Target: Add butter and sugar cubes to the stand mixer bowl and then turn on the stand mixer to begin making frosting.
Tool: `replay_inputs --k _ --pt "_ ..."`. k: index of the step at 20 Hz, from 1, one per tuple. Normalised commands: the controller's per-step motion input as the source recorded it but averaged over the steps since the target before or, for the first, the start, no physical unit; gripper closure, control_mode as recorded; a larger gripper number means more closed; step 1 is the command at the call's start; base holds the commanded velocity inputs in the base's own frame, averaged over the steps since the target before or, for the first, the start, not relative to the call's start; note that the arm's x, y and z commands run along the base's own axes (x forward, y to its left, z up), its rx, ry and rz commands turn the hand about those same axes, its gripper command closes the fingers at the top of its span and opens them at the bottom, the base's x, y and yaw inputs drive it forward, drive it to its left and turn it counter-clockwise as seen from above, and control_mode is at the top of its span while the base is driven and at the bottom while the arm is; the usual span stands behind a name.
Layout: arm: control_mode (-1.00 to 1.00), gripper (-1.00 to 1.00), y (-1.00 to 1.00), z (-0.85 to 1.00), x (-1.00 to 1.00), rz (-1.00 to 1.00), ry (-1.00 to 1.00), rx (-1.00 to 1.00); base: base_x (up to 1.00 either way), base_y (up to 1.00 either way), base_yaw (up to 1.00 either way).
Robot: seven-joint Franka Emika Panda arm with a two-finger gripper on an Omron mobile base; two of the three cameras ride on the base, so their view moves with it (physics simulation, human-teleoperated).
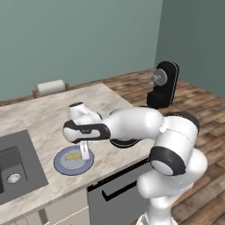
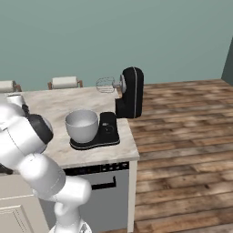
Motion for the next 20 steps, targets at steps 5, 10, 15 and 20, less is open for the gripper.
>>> replay_inputs --k 5,10,15,20 --pt "-1.0 -1.0 0.23 -0.32 0.2 0.01 0.02 -0.06 0.0 0.0 0.0" --pt "-1.0 -1.0 0.34 -0.22 0.29 0.0 0.0 -0.06 0.0 0.0 0.0" --pt "-1.0 -1.0 0.19 -0.04 0.37 0.0 0.0 -0.01 0.0 0.0 0.0" --pt "-1.0 -1.0 0.07 -0.06 0.31 0.0 0.0 0.0 0.0 0.0 0.0"
